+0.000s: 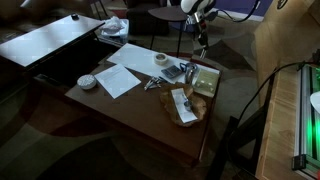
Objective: Pick up the silver object from the brown bowl and put it in the blue masking tape
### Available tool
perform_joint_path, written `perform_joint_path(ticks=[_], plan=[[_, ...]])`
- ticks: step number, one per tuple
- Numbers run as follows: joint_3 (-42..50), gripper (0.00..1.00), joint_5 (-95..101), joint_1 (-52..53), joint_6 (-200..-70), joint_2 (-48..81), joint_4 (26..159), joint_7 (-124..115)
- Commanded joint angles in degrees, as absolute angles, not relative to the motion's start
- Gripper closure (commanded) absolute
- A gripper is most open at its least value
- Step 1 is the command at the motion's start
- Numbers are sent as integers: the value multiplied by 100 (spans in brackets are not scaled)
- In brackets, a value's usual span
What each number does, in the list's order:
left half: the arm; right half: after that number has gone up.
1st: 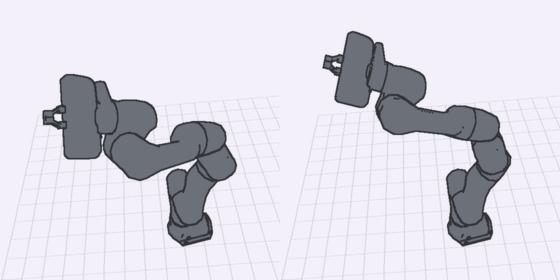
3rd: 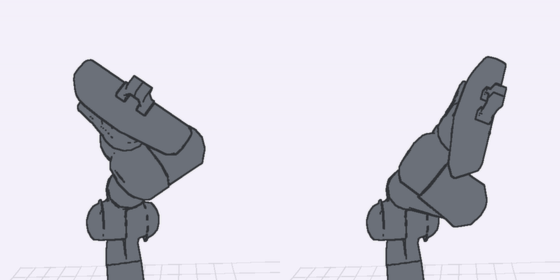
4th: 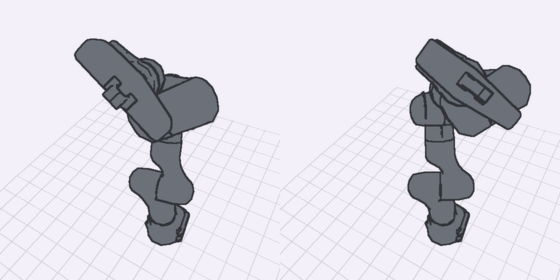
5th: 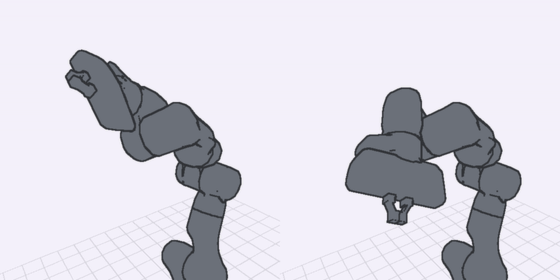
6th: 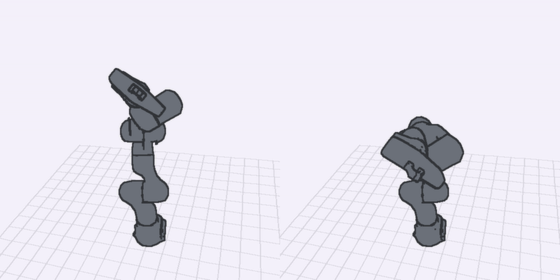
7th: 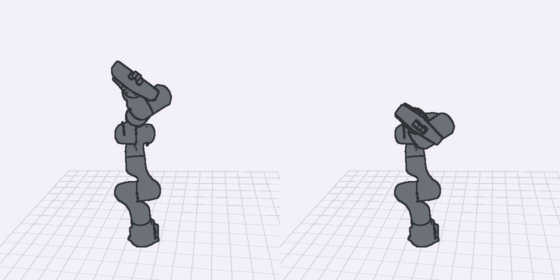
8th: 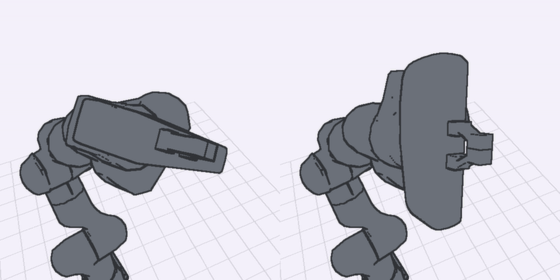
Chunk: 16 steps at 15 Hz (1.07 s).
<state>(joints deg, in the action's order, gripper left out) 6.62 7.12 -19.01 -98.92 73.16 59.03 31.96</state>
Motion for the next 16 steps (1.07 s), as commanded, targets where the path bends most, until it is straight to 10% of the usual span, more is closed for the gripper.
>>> perform_joint_path(ticks=[1, 4, 5, 16], plan=[[649, 62, 707, -1927, -9724, 7470, 5674, 3278], [633, 62, 703, -1943, -9601, 7663, 5363, 3337], [642, 87, 646, -1968, -9599, 7830, 5114, 3187], [651, 87, 812, -1908, -9783, 8614, 4077, 2431]])
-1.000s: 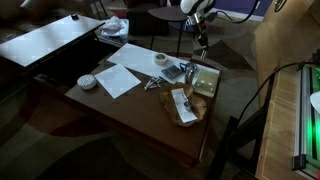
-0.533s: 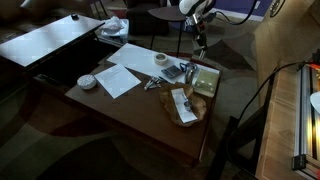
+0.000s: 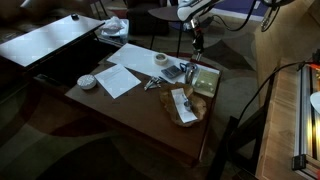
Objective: Pick up the silver object from the brown bowl and put it in the blue masking tape
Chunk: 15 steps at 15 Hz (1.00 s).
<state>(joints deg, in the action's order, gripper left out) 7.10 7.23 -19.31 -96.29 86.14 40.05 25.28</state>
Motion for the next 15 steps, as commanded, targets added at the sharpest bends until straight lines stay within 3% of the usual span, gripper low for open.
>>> perform_joint_path(ticks=[1, 5, 6, 10, 11, 15], plan=[[640, 87, 818, -1894, -9813, 8610, 4115, 2457], [596, 87, 780, -1902, -9891, 8608, 4071, 2513], [588, 62, 778, -1898, -9921, 8608, 4077, 2514], [588, 62, 778, -1900, -9920, 8589, 4074, 2514], [588, 87, 778, -1899, -9920, 8589, 4074, 2514], [639, 87, 771, -1931, -11062, 8586, 4317, 2007]])
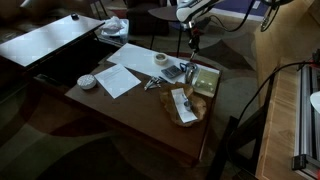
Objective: Pick up the silver object from the brown bowl and put it in the blue masking tape
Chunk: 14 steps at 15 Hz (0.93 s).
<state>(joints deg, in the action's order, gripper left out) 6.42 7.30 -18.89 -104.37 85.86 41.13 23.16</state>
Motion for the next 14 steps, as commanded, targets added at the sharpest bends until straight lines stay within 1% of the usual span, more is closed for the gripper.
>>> perform_joint_path(ticks=[1, 7, 11, 14], plan=[[631, 87, 742, -1950, -11128, 8586, 4368, 1943], [556, 87, 699, -2037, -11277, 8594, 4804, 2000], [464, 87, 668, -2089, -12224, 8601, 5134, 2072], [429, 87, 635, -2124, -12478, 8601, 5301, 2135]])
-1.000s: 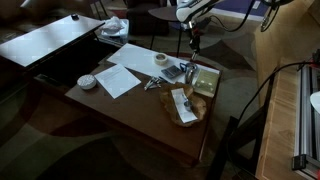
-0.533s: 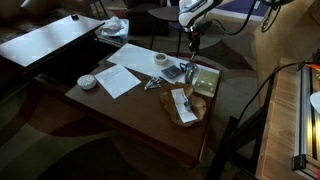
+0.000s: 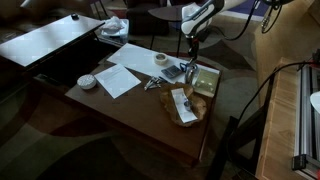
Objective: Pick up the silver object from the brown bowl and put it in the blue masking tape
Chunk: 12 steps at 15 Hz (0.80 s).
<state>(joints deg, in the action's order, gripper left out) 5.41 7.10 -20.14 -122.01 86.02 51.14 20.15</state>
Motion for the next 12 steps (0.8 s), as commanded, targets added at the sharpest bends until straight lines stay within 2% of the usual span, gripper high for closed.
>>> perform_joint_path(ticks=[1, 12], plan=[[426, 87, 633, -2126, -12434, 8603, 5326, 2152], [316, 87, 608, -2147, -11759, 8595, 5260, 2559]])
